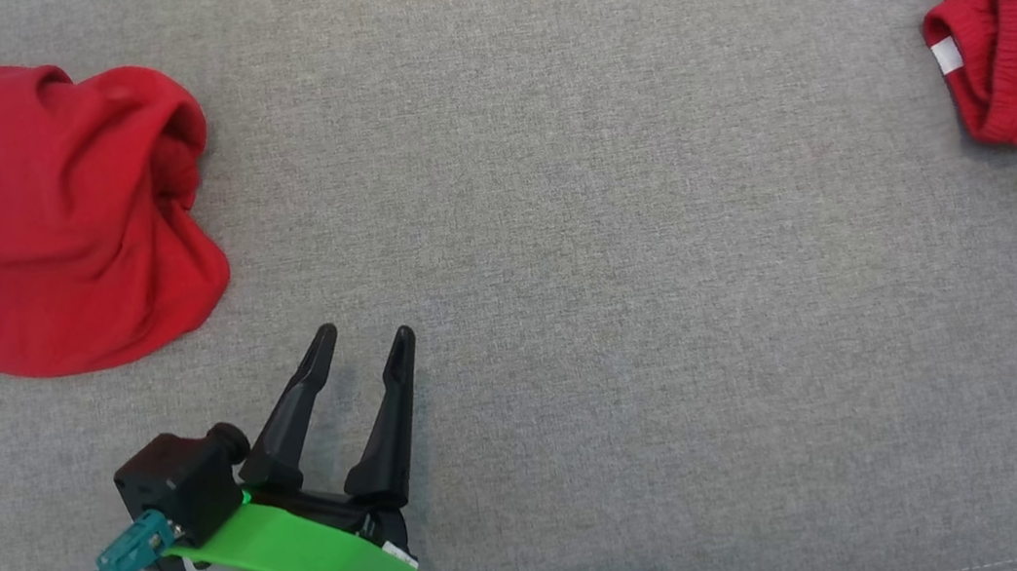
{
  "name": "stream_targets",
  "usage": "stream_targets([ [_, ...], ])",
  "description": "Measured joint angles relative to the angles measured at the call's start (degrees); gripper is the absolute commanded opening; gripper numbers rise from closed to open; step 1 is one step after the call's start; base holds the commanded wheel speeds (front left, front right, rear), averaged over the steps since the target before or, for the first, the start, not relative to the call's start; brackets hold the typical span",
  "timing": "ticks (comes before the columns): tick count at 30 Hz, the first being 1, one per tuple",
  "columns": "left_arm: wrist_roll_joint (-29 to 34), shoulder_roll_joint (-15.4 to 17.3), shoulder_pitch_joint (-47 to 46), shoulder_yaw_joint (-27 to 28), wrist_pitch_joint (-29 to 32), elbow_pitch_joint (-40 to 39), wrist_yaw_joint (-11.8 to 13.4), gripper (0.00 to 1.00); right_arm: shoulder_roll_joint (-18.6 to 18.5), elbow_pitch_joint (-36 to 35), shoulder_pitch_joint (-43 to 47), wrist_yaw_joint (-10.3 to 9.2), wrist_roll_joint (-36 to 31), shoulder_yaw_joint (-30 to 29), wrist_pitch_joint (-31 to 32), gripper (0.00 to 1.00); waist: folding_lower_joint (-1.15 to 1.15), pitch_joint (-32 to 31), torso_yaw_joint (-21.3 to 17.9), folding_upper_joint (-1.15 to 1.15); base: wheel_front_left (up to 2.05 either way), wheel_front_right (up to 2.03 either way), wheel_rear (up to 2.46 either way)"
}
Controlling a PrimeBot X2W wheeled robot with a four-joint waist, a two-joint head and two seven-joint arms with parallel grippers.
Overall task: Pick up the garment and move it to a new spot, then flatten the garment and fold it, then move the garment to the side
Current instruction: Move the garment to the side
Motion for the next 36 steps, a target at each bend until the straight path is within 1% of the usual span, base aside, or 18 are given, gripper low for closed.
stream_targets([
  [3,0.0,0.0,-0.1,-0.6,0.6,-0.4,0.0,1.00,-0.8,0.9,-0.4,-0.59,-1.0,0.3,0.0,0.00,0.00,0.1,0.3,0.00,0.00,0.00,0.00],
  [7,0.5,0.0,-0.7,-0.7,1.6,-0.9,0.0,1.00,-2.2,2.4,-1.9,-2.64,-3.9,1.1,0.0,0.00,0.00,0.5,1.0,0.00,0.00,0.00,0.00],
  [11,0.6,0.0,-1.3,-0.8,2.1,-1.2,0.5,1.00,-3.0,4.6,-2.1,-4.11,-5.6,2.0,-0.1,0.00,0.00,0.9,1.9,0.00,0.00,0.00,0.00],
  [12,0.6,0.0,-1.3,-0.7,2.1,-1.3,0.5,1.00,-3.4,5.1,-2.1,-4.26,-6.8,2.6,-0.2,0.08,0.00,1.0,2.1,0.00,0.00,0.00,0.00],
  [13,0.7,0.0,-1.3,-0.7,2.1,-1.3,0.5,1.00,-4.0,5.6,-2.1,-4.67,-8.4,3.4,-0.2,0.13,0.00,1.2,2.4,0.00,0.00,0.00,0.00],
  [16,0.9,0.0,-1.3,-0.4,2.4,-1.6,0.5,1.00,-4.6,7.2,-2.1,-5.20,-9.3,3.8,-0.2,0.51,0.00,1.7,2.9,0.00,0.00,0.00,0.00],
  [17,0.9,0.0,-1.3,-0.3,2.4,-1.6,0.5,1.00,-4.5,7.6,-2.1,-5.50,-9.8,3.9,-0.2,0.93,0.00,1.9,3.0,0.00,0.00,0.00,0.00],
  [18,0.9,0.0,-1.3,-0.1,2.4,-1.6,0.5,1.00,-4.3,7.7,-2.1,-5.60,-10.2,4.0,-0.6,1.00,0.00,2.0,3.1,0.00,0.00,0.00,0.00],
  [26,1.2,-0.2,-1.3,1.2,2.5,-1.9,0.5,1.00,-1.4,10.1,-2.1,-5.63,-10.5,4.5,-0.2,1.00,0.00,2.3,2.5,0.00,0.00,0.00,0.00],
  [32,1.2,-0.6,-1.3,1.2,2.5,-2.1,0.7,1.00,-1.6,12.5,-2.1,-6.03,-11.0,5.0,0.7,1.00,0.00,2.2,1.2,0.00,0.00,0.00,0.00],
  [36,1.2,-1.0,-1.3,1.3,2.4,-1.7,0.7,1.00,-1.1,12.5,-2.1,-6.06,-11.4,4.7,0.7,1.00,0.00,1.9,0.4,0.00,0.00,0.00,0.00],
])
